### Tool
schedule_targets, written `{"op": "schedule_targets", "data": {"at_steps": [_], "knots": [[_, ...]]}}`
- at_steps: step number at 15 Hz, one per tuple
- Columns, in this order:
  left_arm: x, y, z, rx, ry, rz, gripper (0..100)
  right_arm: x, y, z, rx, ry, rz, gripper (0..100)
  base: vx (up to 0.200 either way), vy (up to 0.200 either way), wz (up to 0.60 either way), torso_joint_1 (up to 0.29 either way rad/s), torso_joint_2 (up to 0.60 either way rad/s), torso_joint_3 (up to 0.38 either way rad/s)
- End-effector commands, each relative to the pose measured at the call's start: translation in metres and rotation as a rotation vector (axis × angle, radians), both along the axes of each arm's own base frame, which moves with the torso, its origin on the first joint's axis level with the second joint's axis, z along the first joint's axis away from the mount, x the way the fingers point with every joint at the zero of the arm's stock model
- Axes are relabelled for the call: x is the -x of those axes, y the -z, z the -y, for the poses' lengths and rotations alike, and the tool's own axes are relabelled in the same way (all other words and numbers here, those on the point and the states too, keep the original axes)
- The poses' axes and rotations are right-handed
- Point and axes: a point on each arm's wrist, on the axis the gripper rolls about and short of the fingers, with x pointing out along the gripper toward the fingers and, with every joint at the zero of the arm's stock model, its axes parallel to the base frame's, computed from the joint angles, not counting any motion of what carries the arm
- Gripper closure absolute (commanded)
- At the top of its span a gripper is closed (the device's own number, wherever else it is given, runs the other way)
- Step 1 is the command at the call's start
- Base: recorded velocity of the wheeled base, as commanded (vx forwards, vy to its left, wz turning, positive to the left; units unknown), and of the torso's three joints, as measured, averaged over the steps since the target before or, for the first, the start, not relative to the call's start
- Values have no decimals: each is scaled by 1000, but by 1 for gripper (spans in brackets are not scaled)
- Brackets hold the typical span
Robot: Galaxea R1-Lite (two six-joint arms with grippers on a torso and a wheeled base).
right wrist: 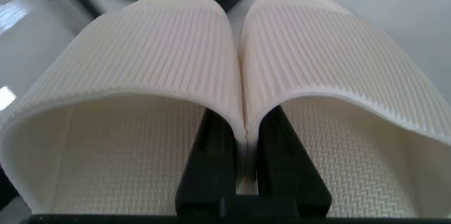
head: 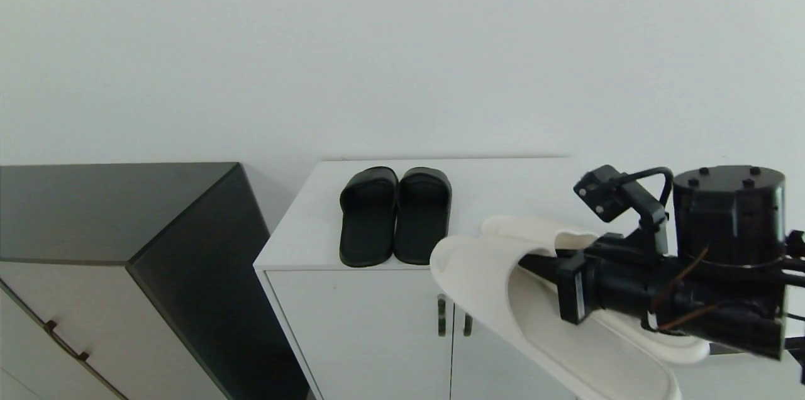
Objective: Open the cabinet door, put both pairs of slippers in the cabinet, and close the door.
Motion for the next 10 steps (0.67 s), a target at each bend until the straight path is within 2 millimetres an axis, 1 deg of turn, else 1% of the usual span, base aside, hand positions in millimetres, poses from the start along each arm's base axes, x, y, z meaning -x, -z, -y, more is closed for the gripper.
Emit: {"op": "schedule_targets", "data": {"at_steps": [1,3,5,10], "knots": [[0,0,0,1,0,0,100,29,-1,7,-11,-77,5,100,0,0,0,0,0,0],[0,0,0,-1,0,0,100,34,4,6,0,-100,-6,100,0,0,0,0,0,0],[0,0,0,-1,0,0,100,35,6,6,-1,-119,-13,100,0,0,0,0,0,0],[0,0,0,-2,2,0,100,40,6,9,-8,-149,-17,100,-200,0,0,4,0,3]]}}
